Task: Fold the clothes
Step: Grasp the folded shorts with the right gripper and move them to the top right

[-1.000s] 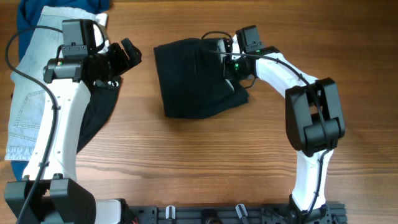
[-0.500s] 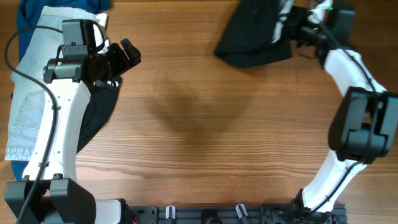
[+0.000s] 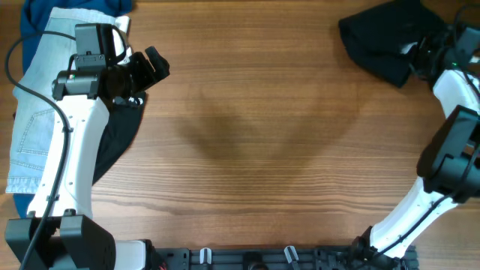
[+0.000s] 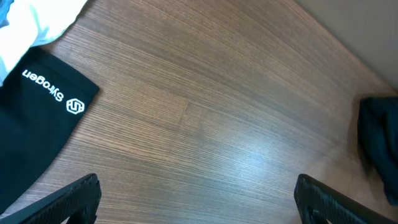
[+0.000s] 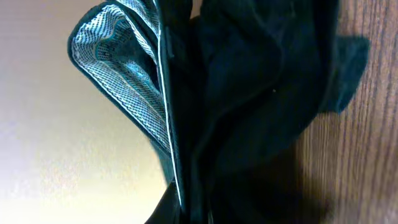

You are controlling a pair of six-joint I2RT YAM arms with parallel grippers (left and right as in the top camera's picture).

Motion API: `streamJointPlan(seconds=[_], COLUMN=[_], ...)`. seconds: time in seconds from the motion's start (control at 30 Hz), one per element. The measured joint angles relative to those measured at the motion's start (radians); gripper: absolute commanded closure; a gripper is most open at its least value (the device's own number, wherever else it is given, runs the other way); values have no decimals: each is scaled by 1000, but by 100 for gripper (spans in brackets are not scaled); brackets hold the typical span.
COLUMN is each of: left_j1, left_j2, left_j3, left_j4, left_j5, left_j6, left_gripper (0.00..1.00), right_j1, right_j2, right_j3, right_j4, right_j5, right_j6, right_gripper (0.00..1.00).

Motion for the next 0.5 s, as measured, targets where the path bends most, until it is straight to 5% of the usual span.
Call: streamJointPlan(seconds=[0.03,0.07,0.13,0.37,0.5], left_j1=[0,0,0,0,0], left_j2=[0,0,0,0,0], left_j3=[0,0,0,0,0], left_j4=[0,0,0,0,-1], left_j5=[0,0,0,-1,-3], left_j6=[0,0,0,0,0], left_gripper=[0,0,0,0,0], right_j1=[7,16,25,26,26], right_j2=[16,40,67,43,-179], right_j3=[0,0,0,-1,-5], right_j4=[6,11,11,48,-98], right_j5=[14,29,51,-12,-13], right_j6=[11,23,37,-188,-336], right_gripper=[96,83,0,0,0])
